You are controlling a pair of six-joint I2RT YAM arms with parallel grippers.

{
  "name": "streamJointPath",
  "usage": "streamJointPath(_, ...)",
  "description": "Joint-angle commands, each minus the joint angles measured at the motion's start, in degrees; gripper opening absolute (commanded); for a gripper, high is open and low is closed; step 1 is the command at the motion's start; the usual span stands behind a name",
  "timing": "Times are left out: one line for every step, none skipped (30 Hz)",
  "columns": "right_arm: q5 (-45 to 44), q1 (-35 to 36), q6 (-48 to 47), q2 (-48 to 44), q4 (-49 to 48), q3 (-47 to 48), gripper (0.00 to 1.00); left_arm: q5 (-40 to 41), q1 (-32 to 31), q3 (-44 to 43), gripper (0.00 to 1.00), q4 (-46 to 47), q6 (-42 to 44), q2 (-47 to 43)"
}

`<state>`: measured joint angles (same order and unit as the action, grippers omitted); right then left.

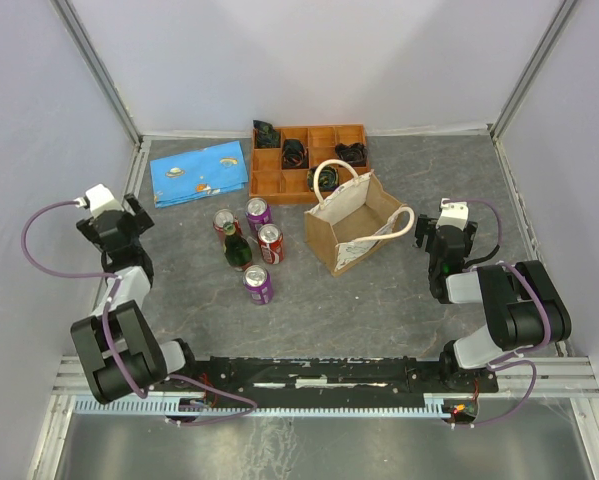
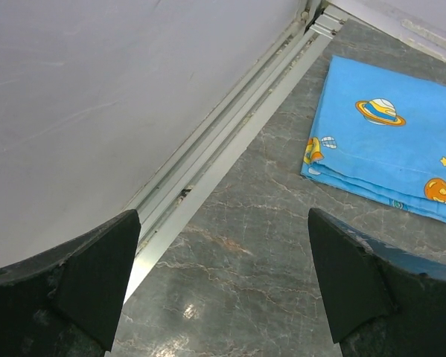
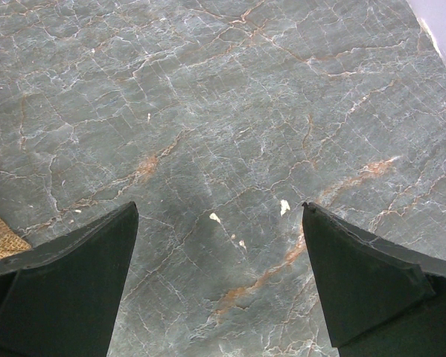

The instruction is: Take the beverage out of the canvas bag

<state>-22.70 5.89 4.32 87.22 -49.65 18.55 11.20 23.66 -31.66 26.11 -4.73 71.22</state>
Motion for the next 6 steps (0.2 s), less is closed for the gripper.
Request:
streamJointPath(0.2,-0.13,0.25,-0.62,-1.83,1.49,0.99,-1.4,0.07,-0.68,0.99,4.06,-0.9,0.01)
streamJointPath(0.2,-0.13,0.24,-0.55,-1.98,1.43,0.99,-1.56,0.07,-0.9,0.99,3.88,-0.87,0.12)
streamJointPath(0.2,-0.15,0.16,-0.46,-2.29,1.33,0.99,-1.68,0.09,-1.03,0.99,3.79,-0.89,0.19)
streamJointPath(0.2,-0.14,0.14,-0.43,-2.51,1.32,0.99,-1.77,0.07,-1.14,0.99,3.72,-0.96,0.29)
streamJointPath(0.2,-0.11,0.12,-0.4,-2.48,1.32,0.99,-1.92,0.07,-1.15,0.99,3.68,-0.93,0.32)
streamJointPath(0.2,-0.16,0.12,-0.46,-2.39,1.32,0.99,-1.83,0.11,-1.13,0.99,3.73,-0.96,0.32)
